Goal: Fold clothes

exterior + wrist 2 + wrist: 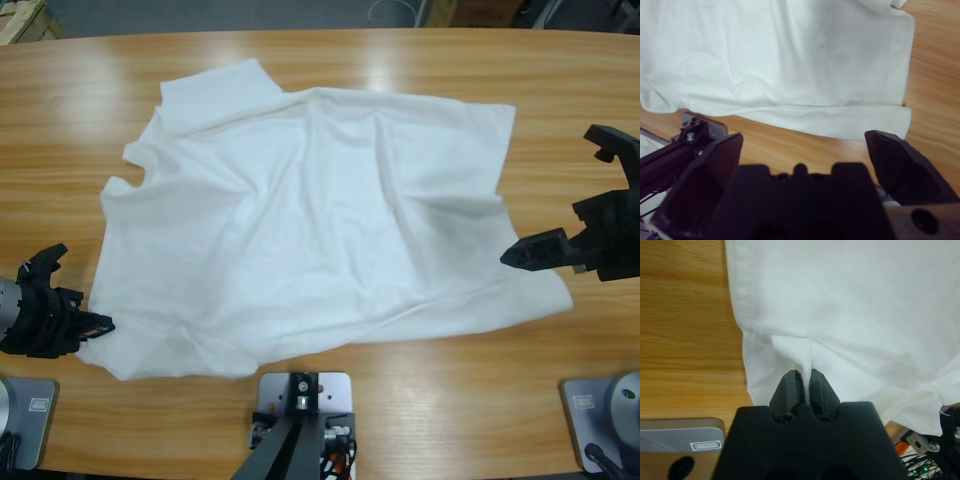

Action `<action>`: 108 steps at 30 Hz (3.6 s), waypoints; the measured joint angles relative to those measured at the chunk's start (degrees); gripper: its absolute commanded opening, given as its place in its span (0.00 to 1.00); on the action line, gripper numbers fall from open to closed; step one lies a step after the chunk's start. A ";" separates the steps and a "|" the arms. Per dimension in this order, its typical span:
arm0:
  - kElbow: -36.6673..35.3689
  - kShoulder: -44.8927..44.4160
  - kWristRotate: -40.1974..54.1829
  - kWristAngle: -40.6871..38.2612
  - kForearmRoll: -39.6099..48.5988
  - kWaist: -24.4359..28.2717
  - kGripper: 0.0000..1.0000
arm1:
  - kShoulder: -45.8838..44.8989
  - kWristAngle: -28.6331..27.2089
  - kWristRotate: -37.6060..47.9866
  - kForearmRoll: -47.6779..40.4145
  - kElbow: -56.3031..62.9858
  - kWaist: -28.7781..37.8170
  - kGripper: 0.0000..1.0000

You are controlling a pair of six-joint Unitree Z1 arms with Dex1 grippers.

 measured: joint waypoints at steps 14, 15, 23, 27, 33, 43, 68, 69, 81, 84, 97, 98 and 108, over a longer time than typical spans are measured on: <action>-0.02 -2.68 0.33 0.00 -0.03 -0.01 0.00 | 0.65 0.00 3.70 0.00 0.01 -0.01 0.99; -0.05 -2.68 0.33 0.00 -0.03 -0.01 0.00 | 0.77 0.00 5.46 0.00 0.17 -0.15 0.99; -0.71 -2.68 0.40 0.00 -0.08 -0.01 0.00 | 3.84 -1.05 15.77 0.16 5.39 -1.81 0.99; -0.71 -2.68 0.40 0.00 -0.62 -0.01 0.00 | 2.07 -2.12 20.01 -2.17 9.42 -5.01 0.99; -0.71 -2.67 0.43 0.00 -1.43 -0.02 0.00 | -1.68 -4.25 23.27 -6.15 12.70 -8.06 0.98; -0.72 -2.65 1.21 0.00 -2.15 -0.02 0.00 | 2.22 -4.07 25.05 -14.35 16.42 -8.94 0.98; -1.41 -0.86 1.96 0.00 -3.61 -0.03 0.00 | 8.64 -7.28 27.52 -15.13 16.86 -11.00 0.94; -1.43 -0.81 1.97 0.00 -3.61 -0.03 0.00 | 8.92 -7.23 27.52 -15.24 16.86 -11.01 0.88; -1.48 0.30 1.98 0.00 -3.75 -0.03 0.00 | 11.15 -6.62 27.29 -16.64 16.86 -11.02 0.31; -1.48 0.50 1.98 0.00 -3.77 -0.03 0.00 | 11.26 -6.61 27.28 -16.64 16.86 -11.02 0.01; -1.48 0.66 1.98 0.00 -3.78 -0.03 0.00 | 11.50 -6.59 26.99 -16.83 16.90 -11.02 0.00; -1.48 0.66 1.98 0.00 -3.78 -0.03 0.00 | 11.50 -6.54 26.92 -16.93 16.97 -11.02 0.00; -2.93 0.60 2.11 0.43 -3.78 -0.04 0.00 | 7.48 -6.41 26.75 -16.71 17.46 -11.24 0.00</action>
